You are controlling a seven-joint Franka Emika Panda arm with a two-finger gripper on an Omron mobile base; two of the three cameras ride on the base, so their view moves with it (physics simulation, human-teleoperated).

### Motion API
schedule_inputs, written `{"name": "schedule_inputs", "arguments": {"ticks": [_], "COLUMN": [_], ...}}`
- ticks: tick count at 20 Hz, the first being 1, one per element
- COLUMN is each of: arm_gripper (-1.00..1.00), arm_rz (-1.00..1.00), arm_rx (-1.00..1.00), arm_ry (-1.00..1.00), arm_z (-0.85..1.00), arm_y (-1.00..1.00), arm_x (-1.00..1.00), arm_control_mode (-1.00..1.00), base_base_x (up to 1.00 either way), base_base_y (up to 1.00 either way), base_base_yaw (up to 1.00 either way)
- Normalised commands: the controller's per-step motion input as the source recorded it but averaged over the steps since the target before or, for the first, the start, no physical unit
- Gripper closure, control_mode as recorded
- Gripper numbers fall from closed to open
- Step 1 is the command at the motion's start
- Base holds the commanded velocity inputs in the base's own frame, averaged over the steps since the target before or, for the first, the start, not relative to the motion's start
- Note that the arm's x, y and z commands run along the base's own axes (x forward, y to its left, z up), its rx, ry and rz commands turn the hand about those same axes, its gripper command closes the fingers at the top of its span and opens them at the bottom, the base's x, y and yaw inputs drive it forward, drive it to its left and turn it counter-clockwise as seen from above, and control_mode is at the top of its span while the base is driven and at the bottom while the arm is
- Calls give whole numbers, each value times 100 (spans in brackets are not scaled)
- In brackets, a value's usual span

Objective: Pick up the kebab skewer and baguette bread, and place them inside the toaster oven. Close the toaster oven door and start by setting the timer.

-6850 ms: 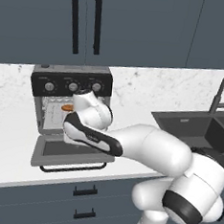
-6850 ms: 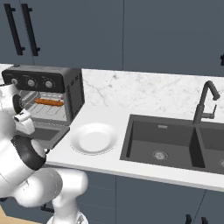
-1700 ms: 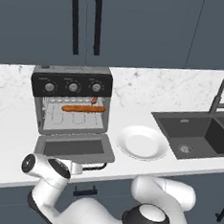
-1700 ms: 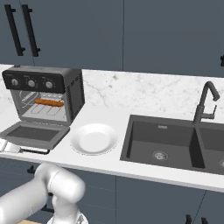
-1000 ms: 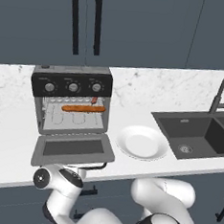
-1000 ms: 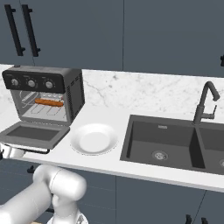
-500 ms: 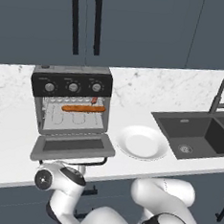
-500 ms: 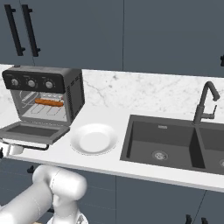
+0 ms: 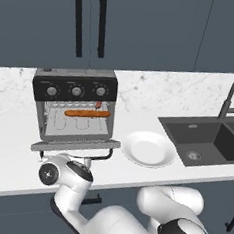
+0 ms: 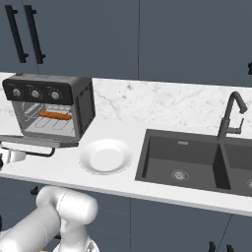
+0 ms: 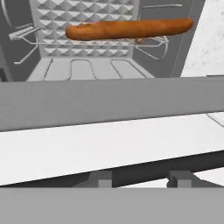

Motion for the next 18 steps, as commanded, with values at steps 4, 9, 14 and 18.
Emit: {"name": "schedule_inputs", "arguments": {"ticks": [4, 9, 14, 18], "arm_gripper": [-100, -100, -100, -100], "arm_rz": [0, 0, 0, 0], "arm_rx": [0, 0, 0, 0], "arm_ry": [-4, 0, 0, 0], "arm_z": [51, 26, 3, 3], "arm_y": [-87, -81, -77, -72], "arm_x": [88, 98, 99, 90], "arm_control_mode": [-100, -100, -100, -100], "base_base_x": [0, 0, 0, 0], "base_base_y": [0, 0, 0, 0], "base_base_yaw": [0, 0, 0, 0]}}
